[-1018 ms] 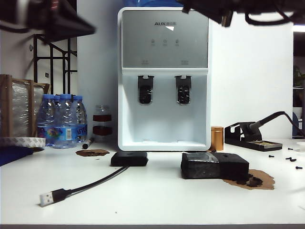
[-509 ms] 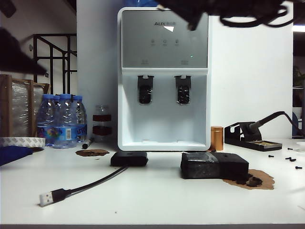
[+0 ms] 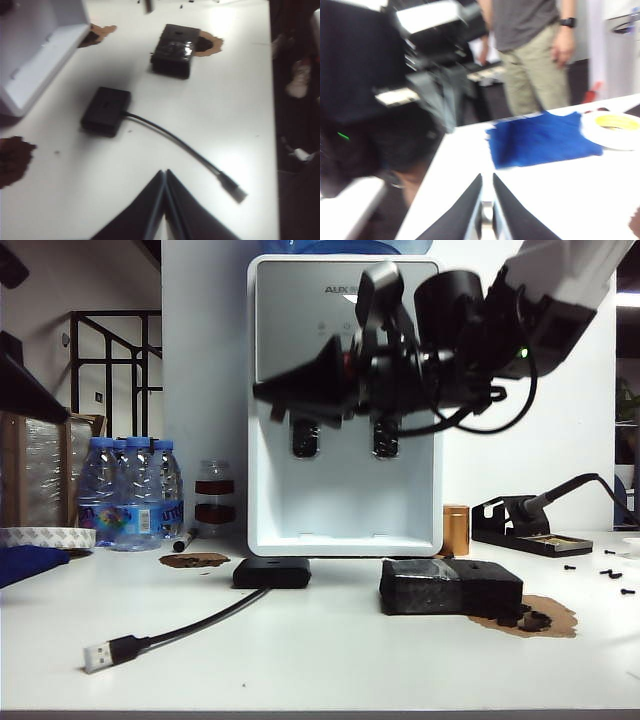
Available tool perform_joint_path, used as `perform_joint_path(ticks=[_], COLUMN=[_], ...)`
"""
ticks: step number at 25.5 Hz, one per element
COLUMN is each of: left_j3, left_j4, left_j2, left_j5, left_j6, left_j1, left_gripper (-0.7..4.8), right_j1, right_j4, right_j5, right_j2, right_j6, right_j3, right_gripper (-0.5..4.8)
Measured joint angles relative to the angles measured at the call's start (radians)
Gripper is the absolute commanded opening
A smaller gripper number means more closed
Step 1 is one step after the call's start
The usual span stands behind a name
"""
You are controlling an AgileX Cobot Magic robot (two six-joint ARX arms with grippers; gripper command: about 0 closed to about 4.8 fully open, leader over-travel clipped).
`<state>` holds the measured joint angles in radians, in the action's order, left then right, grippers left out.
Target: Take the USB flash drive out of the black sponge and insert it into the slot on top of the black USB adpator box.
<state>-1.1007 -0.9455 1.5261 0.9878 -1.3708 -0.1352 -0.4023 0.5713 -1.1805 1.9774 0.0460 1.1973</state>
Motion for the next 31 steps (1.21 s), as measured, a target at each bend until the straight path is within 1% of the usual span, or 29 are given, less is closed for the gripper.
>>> perform_joint_path(ticks=[3,6,8,10,13,16,19,21,23,26,29,31], left_j3=[0.001,0.009,0.039,0.057,0.064,0.064,0.069,0.071,0.071,0.071,0.071,0.071], left_j4=[-0.019,0.011,0.043,0.080,0.085,0.098,0.120,0.126,0.132,0.135,0.138,0.187], left_j2=[0.027,0.032,0.035,0.037,0.038,0.038,0.038,0.038,0.038,0.038,0.038,0.038], left_j5=[0.012,0.019,0.018,0.002,-0.005,-0.005,-0.009,-0.033,-0.066,-0.130,-0.136,-0.146], left_j6=[0.000,0.000,0.000,-0.001,0.003,0.027,0.047,0.065,0.081,0.125,0.173,0.258], left_j1=[0.000,0.000,0.001,0.001,0.001,0.001,0.009,0.026,0.043,0.077,0.088,0.088], left_gripper=[-0.04,-0.04,-0.04,-0.04,-0.04,-0.04,-0.04,-0.04,-0.04,-0.04,-0.04,-0.04], right_j1=[0.000,-0.006,-0.013,-0.015,-0.015,-0.015,-0.015,-0.015,-0.015,-0.015,-0.017,-0.024], right_j4=[-0.034,-0.179,-0.238,-0.293,-0.358,-0.435,-0.514,-0.558,-0.591,-0.599,-0.598,-0.589], right_j5=[0.070,0.180,0.186,0.168,0.154,0.153,0.193,0.229,0.240,0.247,0.266,0.273], right_j2=[0.031,0.065,0.093,0.137,0.148,0.162,0.174,0.178,0.178,0.178,0.178,0.185], right_j6=[0.127,0.319,0.376,0.387,0.393,0.435,0.473,0.502,0.532,0.565,0.583,0.621], right_j3=[0.000,0.040,0.079,0.149,0.196,0.230,0.236,0.236,0.236,0.236,0.236,0.237], right_gripper=[-0.01,-0.01,-0.01,-0.01,-0.01,-0.01,-0.01,-0.01,-0.01,-0.01,-0.01,-0.01])
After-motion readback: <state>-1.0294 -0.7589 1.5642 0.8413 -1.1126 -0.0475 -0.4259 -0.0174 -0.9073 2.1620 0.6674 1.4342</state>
